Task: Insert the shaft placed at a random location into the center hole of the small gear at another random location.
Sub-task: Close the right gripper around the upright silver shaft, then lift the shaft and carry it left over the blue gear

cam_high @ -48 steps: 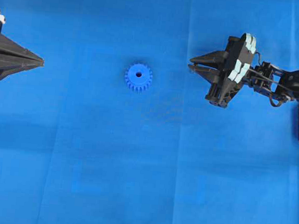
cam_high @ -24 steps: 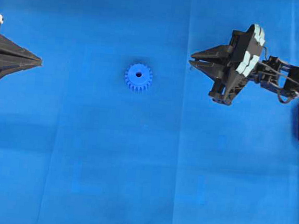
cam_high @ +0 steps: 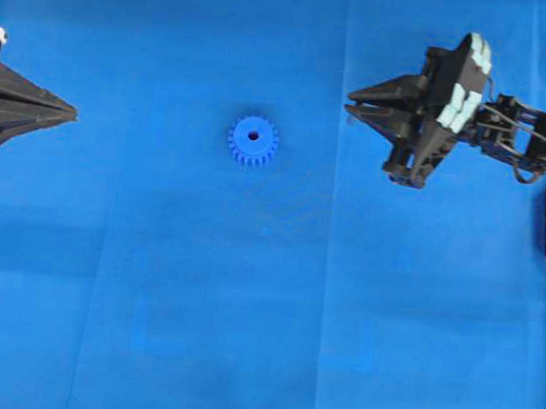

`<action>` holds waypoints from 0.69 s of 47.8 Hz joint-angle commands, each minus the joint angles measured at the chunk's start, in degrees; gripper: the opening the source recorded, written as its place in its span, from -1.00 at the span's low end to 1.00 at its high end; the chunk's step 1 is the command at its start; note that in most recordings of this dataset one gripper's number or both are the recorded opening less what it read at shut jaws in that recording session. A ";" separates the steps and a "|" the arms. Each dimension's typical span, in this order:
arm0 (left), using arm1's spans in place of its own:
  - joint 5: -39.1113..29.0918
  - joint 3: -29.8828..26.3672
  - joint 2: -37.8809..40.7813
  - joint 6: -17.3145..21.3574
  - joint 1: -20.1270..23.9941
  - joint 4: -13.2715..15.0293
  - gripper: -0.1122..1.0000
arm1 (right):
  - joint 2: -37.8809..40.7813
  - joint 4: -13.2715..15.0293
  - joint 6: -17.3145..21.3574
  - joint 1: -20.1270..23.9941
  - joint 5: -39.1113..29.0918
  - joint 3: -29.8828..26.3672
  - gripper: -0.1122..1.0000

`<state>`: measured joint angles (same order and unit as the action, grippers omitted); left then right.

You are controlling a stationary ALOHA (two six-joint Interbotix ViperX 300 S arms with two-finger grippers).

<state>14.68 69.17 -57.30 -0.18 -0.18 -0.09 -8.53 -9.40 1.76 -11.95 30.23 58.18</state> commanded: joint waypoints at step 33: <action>0.26 -0.53 0.09 -0.18 -0.09 0.00 -0.80 | 14.15 0.18 -0.18 4.57 -4.31 -21.71 -0.75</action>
<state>14.77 69.17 -57.30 -0.26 -0.18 -0.09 5.89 -9.32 1.67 -7.65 25.84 38.41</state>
